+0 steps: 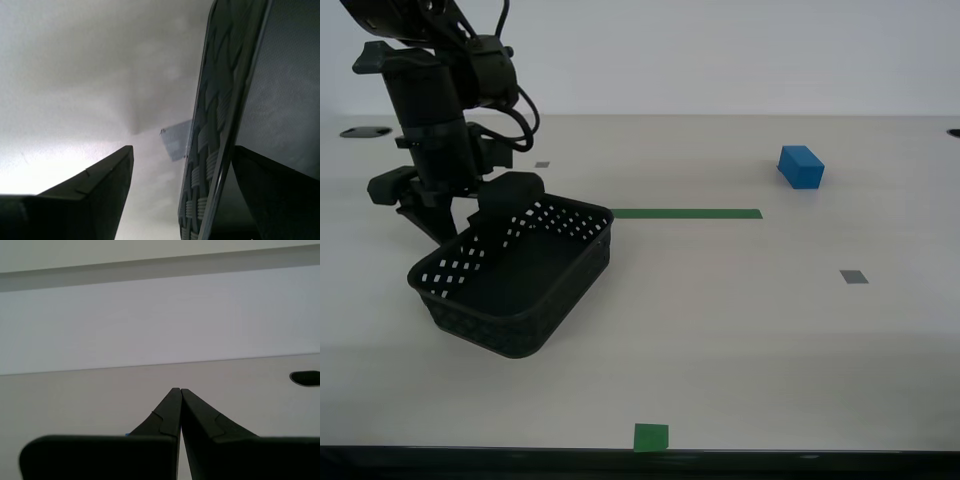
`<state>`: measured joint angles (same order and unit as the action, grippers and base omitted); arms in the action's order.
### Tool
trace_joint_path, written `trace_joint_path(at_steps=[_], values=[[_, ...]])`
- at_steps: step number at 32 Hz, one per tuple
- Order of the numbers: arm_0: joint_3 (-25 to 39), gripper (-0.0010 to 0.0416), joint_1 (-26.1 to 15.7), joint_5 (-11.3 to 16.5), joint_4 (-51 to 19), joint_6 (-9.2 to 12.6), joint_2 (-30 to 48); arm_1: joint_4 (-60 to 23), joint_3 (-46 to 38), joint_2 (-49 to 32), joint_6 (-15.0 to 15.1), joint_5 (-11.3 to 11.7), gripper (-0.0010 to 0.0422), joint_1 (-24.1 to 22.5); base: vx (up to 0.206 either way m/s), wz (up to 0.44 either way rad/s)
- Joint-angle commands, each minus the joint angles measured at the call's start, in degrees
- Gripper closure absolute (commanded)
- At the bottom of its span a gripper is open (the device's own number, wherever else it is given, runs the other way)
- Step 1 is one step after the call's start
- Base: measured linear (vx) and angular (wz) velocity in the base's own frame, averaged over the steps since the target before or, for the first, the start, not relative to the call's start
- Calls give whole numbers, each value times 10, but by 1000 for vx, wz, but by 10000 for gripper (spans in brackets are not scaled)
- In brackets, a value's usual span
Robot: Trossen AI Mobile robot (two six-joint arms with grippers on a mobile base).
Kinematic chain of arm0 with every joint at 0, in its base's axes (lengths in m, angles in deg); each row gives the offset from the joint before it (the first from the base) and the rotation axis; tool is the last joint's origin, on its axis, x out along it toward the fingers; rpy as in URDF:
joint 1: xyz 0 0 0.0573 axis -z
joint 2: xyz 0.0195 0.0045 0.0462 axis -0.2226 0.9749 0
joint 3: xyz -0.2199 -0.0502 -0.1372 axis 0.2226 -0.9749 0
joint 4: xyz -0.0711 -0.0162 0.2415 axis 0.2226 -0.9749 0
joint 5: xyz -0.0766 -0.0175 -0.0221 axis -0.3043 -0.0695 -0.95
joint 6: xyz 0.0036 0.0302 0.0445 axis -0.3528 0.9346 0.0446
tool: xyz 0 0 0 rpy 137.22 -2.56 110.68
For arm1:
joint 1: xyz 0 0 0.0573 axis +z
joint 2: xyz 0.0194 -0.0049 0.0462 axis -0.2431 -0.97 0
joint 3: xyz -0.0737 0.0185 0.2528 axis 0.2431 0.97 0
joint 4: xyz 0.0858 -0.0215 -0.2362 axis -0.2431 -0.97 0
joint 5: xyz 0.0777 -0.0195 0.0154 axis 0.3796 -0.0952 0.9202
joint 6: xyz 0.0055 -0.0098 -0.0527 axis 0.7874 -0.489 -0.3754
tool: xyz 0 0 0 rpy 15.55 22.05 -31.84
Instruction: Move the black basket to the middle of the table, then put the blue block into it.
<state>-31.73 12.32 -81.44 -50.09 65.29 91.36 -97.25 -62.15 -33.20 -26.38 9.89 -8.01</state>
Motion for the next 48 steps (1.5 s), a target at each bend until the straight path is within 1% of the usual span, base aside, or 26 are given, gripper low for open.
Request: trace_joint_path(at_steps=[1, 2, 3, 4, 7, 9, 14, 16, 17, 18, 20, 21, 24, 26, 27, 30, 32, 35, 37, 38, 40, 41, 43, 45, 48], values=[[0, 405, 0, 0, 1, 1, 0, 10, -2, -1, -2, 1, 217, -1, 0, 0], [0, 405, 0, 0, 1, 1, 0, 12, -2, -1, -2, 1, 252, -1, 0, 0], [0, 405, 0, 0, 1, 1, 0, 14, -2, -1, -2, 1, 274, -1, 0, 0], [0, 405, 0, 0, 1, 1, 0, 17, -2, -1, -2, 1, 316, -1, 0, 0], [0, 405, 0, 0, 1, 1, 0, 30, -2, -1, 0, 1, 421, -1, 0, 0], [0, 405, 0, 0, 1, 1, 0, 39, -2, -1, 0, 1, 408, -1, 0, 0], [0, 405, 0, 0, 1, 1, 0, 45, -4, -1, 0, 1, 414, -2, 0, 0], [0, 405, 0, 0, 1, 1, 0, 41, -12, -1, -6, 0, 414, -5, 0, 0], [0, 405, 0, 0, 1, 1, 0, 36, -19, -1, -11, -10, 414, -6, 0, 0], [0, 405, 0, 0, 1, 1, 0, 32, -27, -1, -16, -29, 414, -7, 0, 0], [0, 405, 0, 0, 1, 1, 0, 24, -45, -1, -19, -55, 414, -11, 0, 0], [0, 405, 0, 0, 1, 1, 0, 20, -61, -1, -23, -61, 414, -18, 0, 0], [0, 405, 0, 0, 1, 1, 0, 7, -94, -1, -26, -61, 414, -36, 0, 0], [0, 405, 0, 0, 1, 1, 0, -5, -152, -1, -30, -60, 414, -70, 0, 0], [0, 405, 0, 0, 1, 1, 0, -5, -169, -1, -32, -60, 414, -78, 0, 0], [0, 405, 0, 0, 1, 1, 0, -5, -211, -3, -43, -60, 414, -87, 0, 0], [0, 405, 0, 0, 1, 1, 0, -34, -270, -31, -46, -60, 414, -87, 0, 0], [0, 405, 0, 0, 1, 2, 0, -82, -362, -94, -24, -59, 414, -90, 0, 0], [0, 405, 0, 0, 0, 2, 0, -97, -417, -135, -20, -59, 414, -92, 0, 0], [0, 405, 0, 0, -4, 2, 0, -113, -461, -167, -19, -59, 414, -94, 0, 0], [0, 405, 0, 0, -12, 2, 0, -132, -498, -193, -14, -59, 414, -96, 0, 0], [0, 405, -1, 0, -22, 2, 0, -161, -538, -227, -6, -59, 414, -99, 0, 0], [0, 405, -1, 0, -29, 2, 0, -178, -562, -250, 0, -59, 414, -103, 0, 0], [0, 405, -2, 0, -34, 2, 0, -176, -573, -270, 1, -59, 414, -107, 0, 0], [0, 405, -2, 0, -42, 2, 0, -183, -574, -283, 1, -53, 412, -109, 0, 0]])
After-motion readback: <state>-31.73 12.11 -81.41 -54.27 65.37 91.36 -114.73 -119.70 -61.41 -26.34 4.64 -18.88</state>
